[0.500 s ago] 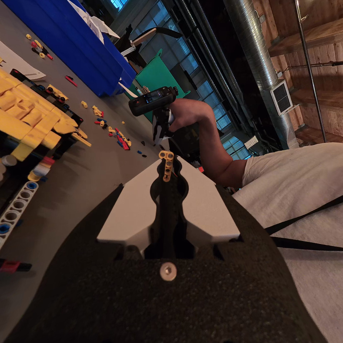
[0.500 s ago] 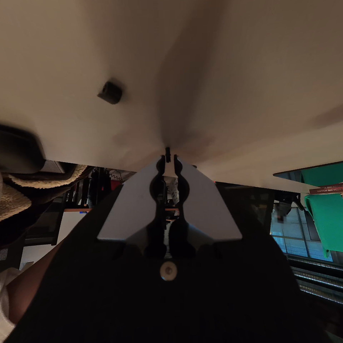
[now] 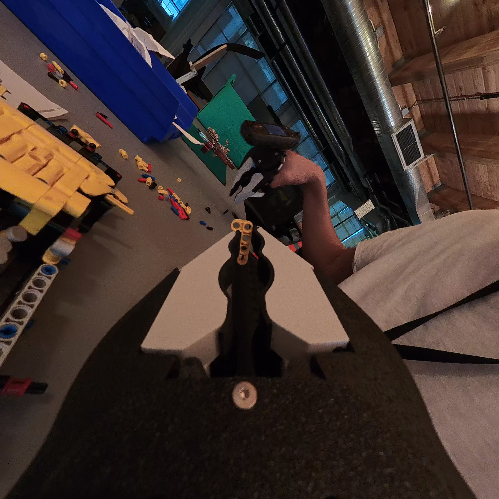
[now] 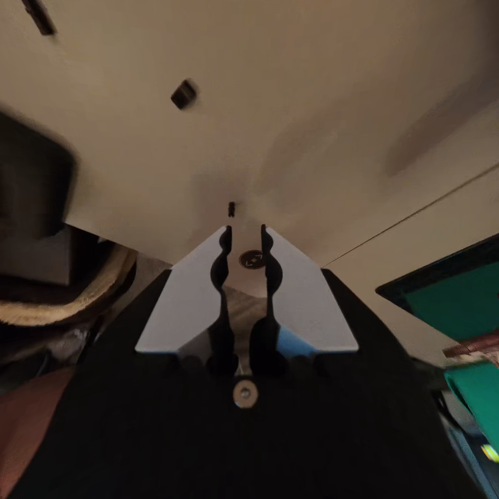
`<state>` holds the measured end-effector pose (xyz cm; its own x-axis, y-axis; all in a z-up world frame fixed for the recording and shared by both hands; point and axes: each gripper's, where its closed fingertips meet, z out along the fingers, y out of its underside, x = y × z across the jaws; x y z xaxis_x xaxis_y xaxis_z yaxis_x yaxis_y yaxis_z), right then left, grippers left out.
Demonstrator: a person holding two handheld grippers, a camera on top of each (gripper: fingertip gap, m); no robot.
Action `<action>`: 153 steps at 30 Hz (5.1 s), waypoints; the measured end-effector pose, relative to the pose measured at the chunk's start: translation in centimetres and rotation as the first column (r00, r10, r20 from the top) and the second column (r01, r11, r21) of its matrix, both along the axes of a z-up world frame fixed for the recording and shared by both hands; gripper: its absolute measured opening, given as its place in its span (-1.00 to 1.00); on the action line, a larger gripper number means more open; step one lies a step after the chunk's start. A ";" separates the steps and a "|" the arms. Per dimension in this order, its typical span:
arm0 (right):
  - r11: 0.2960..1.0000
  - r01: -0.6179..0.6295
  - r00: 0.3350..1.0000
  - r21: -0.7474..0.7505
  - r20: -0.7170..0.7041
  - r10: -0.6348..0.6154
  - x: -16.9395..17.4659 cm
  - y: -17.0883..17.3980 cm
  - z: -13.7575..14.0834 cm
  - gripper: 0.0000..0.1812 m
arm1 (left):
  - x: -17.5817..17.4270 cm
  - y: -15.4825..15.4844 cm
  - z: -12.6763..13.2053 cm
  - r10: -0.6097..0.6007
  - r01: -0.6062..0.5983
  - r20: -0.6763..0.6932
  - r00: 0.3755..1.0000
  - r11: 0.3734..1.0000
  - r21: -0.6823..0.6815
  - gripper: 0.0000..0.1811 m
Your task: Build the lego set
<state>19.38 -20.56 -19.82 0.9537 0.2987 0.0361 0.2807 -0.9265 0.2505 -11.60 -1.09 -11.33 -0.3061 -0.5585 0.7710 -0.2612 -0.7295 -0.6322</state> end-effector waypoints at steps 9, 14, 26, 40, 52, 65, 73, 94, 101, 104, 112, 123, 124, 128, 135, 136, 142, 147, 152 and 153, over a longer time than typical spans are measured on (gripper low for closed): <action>0.872 0.032 0.987 0.488 -0.153 0.050 0.1 -1.7 -2.0 -0.74 | 0.2 -0.7 0.0 -0.023 0.023 0.002 1.000 1.000 0.016 -0.91; 0.839 -0.016 0.986 0.544 -0.133 0.105 -0.8 -0.8 -2.4 -0.79 | 0.2 -0.5 -0.1 -0.018 0.018 -0.002 1.000 1.000 0.017 -0.91; 0.861 -0.050 0.986 0.507 -0.114 0.124 -0.6 -0.3 -3.0 -0.96 | 0.2 -0.6 -0.3 -0.021 0.021 -0.011 1.000 0.999 0.028 -0.91; 0.508 0.019 0.846 0.861 -0.285 0.451 -15.6 9.3 5.3 -0.97 | 0.1 -0.6 0.0 -0.021 0.021 0.006 1.000 1.000 0.014 -0.91; 0.829 -0.412 0.869 0.378 -0.109 0.483 -17.8 7.4 -2.8 -0.96 | 0.2 -0.7 -0.2 -0.018 0.018 -0.009 1.000 0.999 0.036 -0.92; 0.831 -0.442 0.861 0.337 -0.102 0.499 -17.5 7.2 -3.6 -0.91 | 0.1 -0.7 -0.1 -0.023 0.023 -0.001 1.000 0.999 0.027 -0.92; 0.804 -0.416 0.852 0.425 -0.127 0.508 -17.8 7.6 -3.1 -0.89 | 0.1 -0.7 -0.1 -0.026 0.026 0.000 1.000 0.999 0.025 -0.91; 0.159 0.251 0.672 0.955 -0.290 0.681 -29.0 18.9 13.4 -0.96 | -2.7 1.4 5.4 -0.043 0.171 0.331 0.943 0.914 -0.368 -0.93; 0.081 0.274 0.618 0.958 -0.240 0.748 -33.2 21.1 13.2 -0.96 | -2.5 1.1 5.0 -0.046 0.150 0.306 0.951 0.933 -0.327 -0.93; 0.092 0.268 0.615 0.959 -0.244 0.750 -33.2 21.0 12.9 -0.96 | -2.5 1.1 4.9 -0.053 0.155 0.302 0.952 0.933 -0.325 -0.93; 0.061 0.194 0.644 0.979 -0.174 0.745 -33.1 20.8 12.8 -0.96 | -2.2 0.5 4.3 -0.077 0.162 0.272 0.959 0.939 -0.305 -0.93; 0.012 0.171 0.669 0.985 -0.125 0.733 -33.2 20.9 12.5 -0.96 | -2.2 0.8 4.4 -0.070 0.164 0.278 0.958 0.929 -0.332 -0.93; 0.002 0.151 0.676 0.989 -0.105 0.729 -33.2 20.9 12.5 -0.96 | -2.2 0.7 4.3 -0.071 0.163 0.274 0.959 0.929 -0.332 -0.93; -0.017 0.118 0.682 0.993 -0.069 0.728 -33.3 20.8 12.6 -0.96 | -2.1 0.6 4.2 -0.078 0.170 0.271 0.959 0.926 -0.336 -0.93; -0.014 0.143 0.662 0.990 -0.085 0.744 -33.3 20.7 11.9 -0.96 | -2.1 0.6 3.6 -0.092 0.172 0.241 0.966 0.927 -0.333 -0.93; -0.021 0.151 0.656 0.988 -0.084 0.750 -33.3 20.6 11.8 -0.96 | -2.2 0.5 3.5 -0.100 0.181 0.242 0.965 0.924 -0.337 -0.93; -0.036 0.095 0.638 0.995 -0.033 0.770 -33.4 19.8 11.2 -0.96 | -2.2 -0.4 2.8 -0.154 0.212 0.206 0.966 0.930 -0.298 -0.93; -0.123 0.026 0.665 0.992 0.075 0.743 -33.6 19.4 11.0 -0.96 | -2.2 -1.1 2.8 -0.187 0.245 0.211 0.959 0.924 -0.294 -0.93; -0.063 0.148 0.656 0.987 -0.050 0.753 -33.1 19.6 11.1 -0.96 | -1.7 -0.9 2.9 -0.146 0.199 0.209 0.967 0.943 -0.265 -0.93; -0.027 0.216 0.635 0.976 -0.120 0.763 -33.1 19.7 11.3 -0.96 | -1.7 -0.7 3.0 -0.135 0.182 0.206 0.969 0.956 -0.230 -0.94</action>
